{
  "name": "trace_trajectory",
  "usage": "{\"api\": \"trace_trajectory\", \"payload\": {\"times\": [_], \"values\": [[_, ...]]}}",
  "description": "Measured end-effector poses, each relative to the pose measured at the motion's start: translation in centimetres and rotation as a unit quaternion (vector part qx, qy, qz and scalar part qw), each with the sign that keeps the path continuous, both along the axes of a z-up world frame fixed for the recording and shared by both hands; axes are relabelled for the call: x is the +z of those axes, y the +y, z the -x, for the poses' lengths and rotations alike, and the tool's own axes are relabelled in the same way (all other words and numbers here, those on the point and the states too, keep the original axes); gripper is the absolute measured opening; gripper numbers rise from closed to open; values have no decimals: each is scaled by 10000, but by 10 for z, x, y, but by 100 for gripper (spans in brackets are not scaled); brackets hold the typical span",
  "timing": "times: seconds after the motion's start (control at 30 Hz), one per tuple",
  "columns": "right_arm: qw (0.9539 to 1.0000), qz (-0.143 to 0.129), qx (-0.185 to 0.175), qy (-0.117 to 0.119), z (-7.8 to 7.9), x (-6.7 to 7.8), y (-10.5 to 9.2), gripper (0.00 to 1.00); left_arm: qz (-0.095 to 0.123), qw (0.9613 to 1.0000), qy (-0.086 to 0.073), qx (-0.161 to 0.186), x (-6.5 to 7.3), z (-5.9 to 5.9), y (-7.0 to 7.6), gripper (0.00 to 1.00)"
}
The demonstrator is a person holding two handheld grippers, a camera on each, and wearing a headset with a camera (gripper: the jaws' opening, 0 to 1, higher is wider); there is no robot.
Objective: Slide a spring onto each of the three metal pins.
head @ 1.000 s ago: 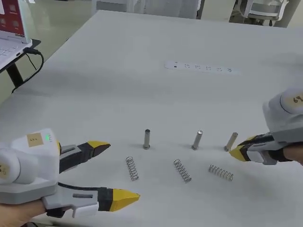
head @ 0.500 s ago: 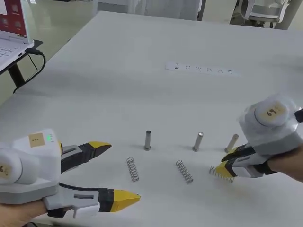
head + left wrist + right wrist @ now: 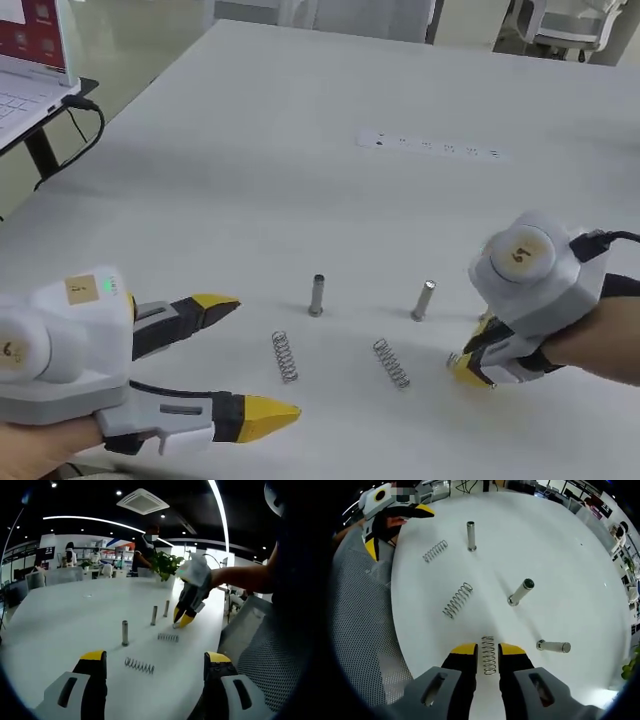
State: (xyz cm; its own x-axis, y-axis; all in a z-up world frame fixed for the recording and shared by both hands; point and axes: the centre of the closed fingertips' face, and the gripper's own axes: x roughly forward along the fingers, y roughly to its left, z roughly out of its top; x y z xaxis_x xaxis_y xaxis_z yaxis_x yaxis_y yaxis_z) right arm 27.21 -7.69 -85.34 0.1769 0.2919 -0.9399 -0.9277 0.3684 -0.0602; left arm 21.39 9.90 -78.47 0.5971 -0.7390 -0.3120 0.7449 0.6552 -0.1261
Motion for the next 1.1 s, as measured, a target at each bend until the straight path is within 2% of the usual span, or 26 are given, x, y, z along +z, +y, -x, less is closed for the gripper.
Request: {"api": "trace_trajectory", "payload": {"times": [0.2,0.63,0.77,0.97,1.1], "values": [[9997,206,146,63,0,-5,0,13,24,10000,1,22,1,0,0,76],[9985,320,252,356,-1,-6,2,11,48,10000,-12,37,1,-2,2,75],[9983,373,269,352,-3,-7,1,8,46,10000,-21,38,2,-2,1,75],[9987,319,209,353,-1,-6,0,8,47,10000,-24,35,2,-1,1,74],[9996,112,98,225,-1,2,0,8,38,10000,-17,16,2,-1,0,74]]}}
